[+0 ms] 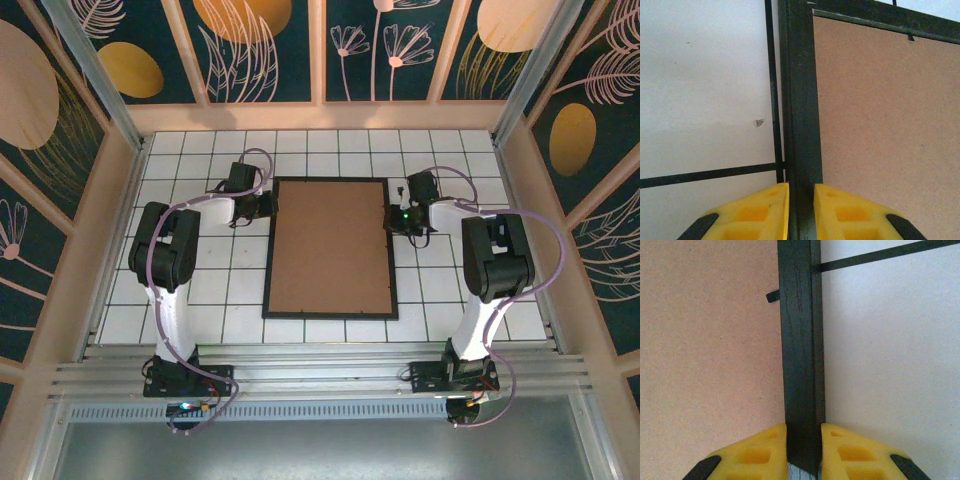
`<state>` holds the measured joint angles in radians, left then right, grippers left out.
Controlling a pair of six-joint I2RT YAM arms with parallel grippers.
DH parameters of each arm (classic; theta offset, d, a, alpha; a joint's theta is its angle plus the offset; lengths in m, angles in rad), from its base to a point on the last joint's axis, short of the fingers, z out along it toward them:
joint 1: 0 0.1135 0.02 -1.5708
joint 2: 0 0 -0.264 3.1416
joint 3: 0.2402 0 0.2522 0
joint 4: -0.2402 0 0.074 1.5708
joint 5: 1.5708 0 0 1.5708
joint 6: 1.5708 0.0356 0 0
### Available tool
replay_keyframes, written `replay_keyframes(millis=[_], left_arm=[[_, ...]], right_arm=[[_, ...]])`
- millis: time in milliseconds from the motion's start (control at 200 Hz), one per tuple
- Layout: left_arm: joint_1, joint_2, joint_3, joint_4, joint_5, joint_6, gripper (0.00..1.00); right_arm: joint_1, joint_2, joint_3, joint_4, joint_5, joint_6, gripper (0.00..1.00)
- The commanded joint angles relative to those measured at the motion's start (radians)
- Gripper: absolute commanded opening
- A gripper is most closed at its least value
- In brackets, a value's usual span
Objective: Put the photo into the frame
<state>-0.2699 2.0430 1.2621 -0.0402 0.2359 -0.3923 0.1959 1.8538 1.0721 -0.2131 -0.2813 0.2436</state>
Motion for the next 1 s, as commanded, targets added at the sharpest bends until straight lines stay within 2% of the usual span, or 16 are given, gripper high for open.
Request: replay_keyframes(millis=[0,310,756,996], left_arm=[[0.0,-0.008,-0.032,-0.021,0.025,0.021,0.22],[0.001,-0.045,-0.062,-0.017,0.037,0.015,0.21],[-0.012,0.017,-0.043,-0.018,0.101,0.023,0.26],[-0.053,0.03,-0.038,-0.045,0.055,0.043,0.31]], right_arm=[[0.001,0.019,-0.001,-0.052,0.03,-0.018,0.2],[0.0,0.02,-0.006,-0.05,0.032,-0.018,0.2],[0.005,0.033,0.003,-0.045,0.009,-0.011,0.2],[0.026,0.056,0.027,-0.049,-0.001,-0.009,0.2]])
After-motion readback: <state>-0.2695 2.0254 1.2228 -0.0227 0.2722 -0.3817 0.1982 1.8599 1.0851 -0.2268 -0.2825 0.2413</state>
